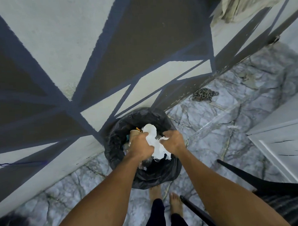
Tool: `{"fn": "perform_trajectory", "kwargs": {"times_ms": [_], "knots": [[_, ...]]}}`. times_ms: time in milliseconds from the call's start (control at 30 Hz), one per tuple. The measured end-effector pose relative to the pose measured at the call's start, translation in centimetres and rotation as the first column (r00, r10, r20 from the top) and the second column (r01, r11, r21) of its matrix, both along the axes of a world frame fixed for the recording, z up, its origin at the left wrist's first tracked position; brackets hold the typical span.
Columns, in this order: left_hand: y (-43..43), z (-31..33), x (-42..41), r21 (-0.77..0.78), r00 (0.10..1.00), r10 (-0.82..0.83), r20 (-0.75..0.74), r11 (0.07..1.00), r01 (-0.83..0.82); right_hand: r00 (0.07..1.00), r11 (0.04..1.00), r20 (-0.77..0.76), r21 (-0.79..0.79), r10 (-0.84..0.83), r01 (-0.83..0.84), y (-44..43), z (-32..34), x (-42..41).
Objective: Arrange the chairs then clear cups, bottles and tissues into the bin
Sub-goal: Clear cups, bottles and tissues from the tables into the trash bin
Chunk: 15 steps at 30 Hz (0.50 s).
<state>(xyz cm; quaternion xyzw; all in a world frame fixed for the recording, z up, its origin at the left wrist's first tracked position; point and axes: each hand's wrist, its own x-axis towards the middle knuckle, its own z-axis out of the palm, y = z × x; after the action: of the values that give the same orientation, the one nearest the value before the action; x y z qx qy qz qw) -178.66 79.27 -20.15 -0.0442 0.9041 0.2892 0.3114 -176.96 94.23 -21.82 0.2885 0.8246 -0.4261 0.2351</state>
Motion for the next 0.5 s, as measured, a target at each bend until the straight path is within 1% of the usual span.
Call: {"fn": "perform_trajectory", "kwargs": {"times_ms": [233,333,400,500], "knots": [[0.6,-0.7,0.3,-0.027,0.997,-0.065,0.039,0.997,0.066,0.994,0.994,0.047,-0.045,-0.102,0.105,2.0,0.3,1.0],[0.3,-0.1,0.7,-0.026,0.996,-0.076,0.041,0.997,0.078,0.991,0.99,0.033,-0.052,-0.129,0.131,2.5,0.8,1.9],[0.3,0.6,0.9,-0.037,0.995,-0.097,0.021,0.995,0.098,0.993,0.992,0.011,-0.031,-0.121,0.122,2.8,1.7,2.6],[1.4,2.6,1.2,-0.039,0.986,-0.161,-0.043,0.986,0.16,0.998,0.999,-0.041,0.015,-0.045,0.045,3.8,3.8,3.9]]}}
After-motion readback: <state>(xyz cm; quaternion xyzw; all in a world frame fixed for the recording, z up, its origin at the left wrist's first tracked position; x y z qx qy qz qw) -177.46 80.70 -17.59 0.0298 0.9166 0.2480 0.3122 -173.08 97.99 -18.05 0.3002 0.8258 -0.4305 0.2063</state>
